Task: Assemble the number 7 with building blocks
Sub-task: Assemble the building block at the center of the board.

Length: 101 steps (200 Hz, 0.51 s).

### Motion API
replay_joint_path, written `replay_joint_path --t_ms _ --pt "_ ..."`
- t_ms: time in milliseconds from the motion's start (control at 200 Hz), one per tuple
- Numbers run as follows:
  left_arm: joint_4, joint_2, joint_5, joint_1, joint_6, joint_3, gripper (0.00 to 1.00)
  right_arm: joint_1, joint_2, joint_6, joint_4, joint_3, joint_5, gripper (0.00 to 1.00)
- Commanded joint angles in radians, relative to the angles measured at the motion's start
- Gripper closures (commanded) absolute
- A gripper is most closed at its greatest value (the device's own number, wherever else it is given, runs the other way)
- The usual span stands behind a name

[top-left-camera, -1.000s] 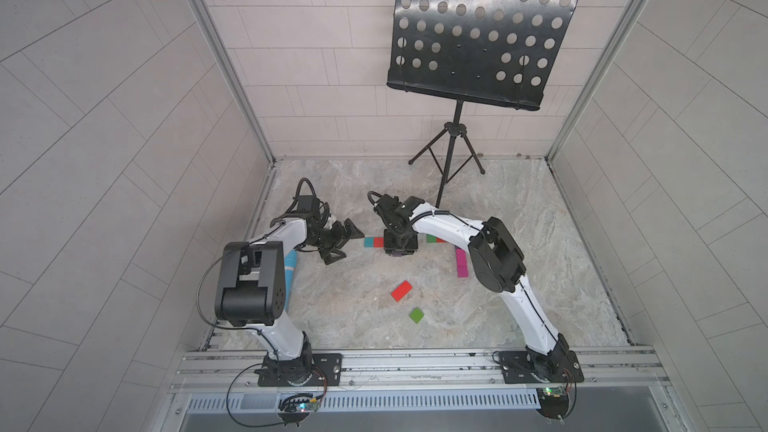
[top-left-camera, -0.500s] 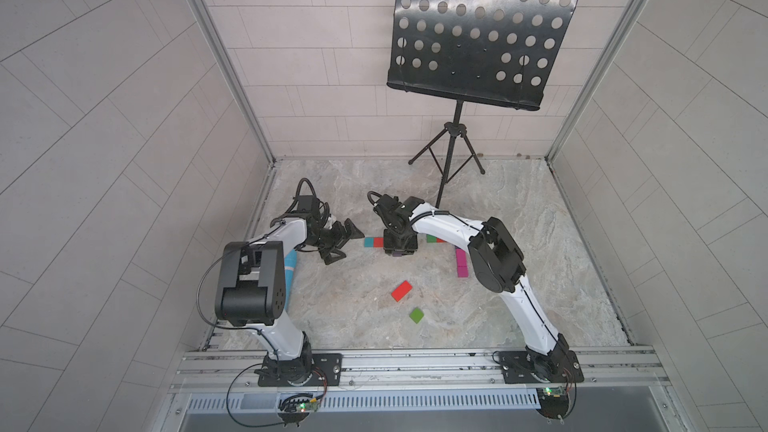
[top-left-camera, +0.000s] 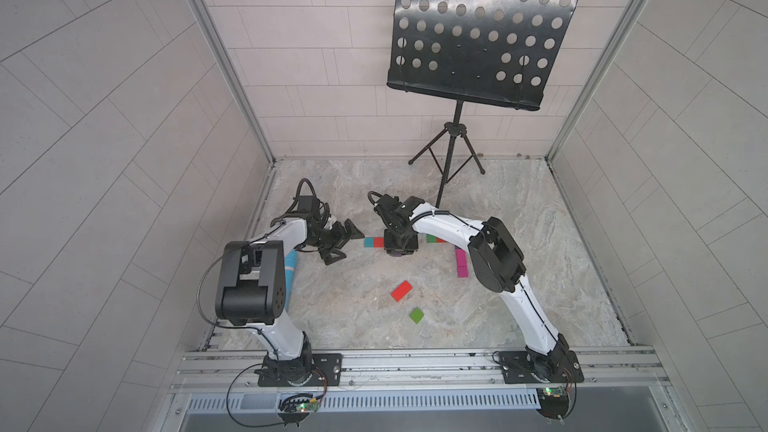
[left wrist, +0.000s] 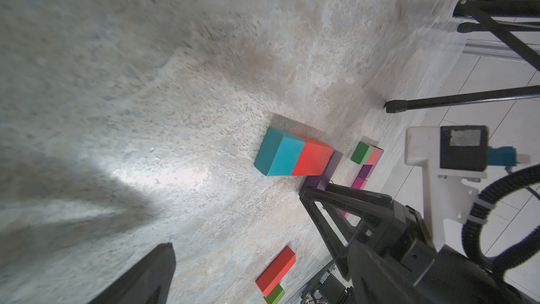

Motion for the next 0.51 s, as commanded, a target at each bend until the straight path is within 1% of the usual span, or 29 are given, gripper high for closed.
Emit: replay_joint_path --t_ms 0,500 --pt "0.01 0.005 0.007 -0.004 0.011 -0.009 0.0 -0.001 0.035 0.001 -0.023 0.008 0.015 0.59" --pt "0.012 0.01 0.007 -0.004 0.012 -0.011 0.0 0.004 0.043 -0.003 -0.024 0.01 0.007 0.62"
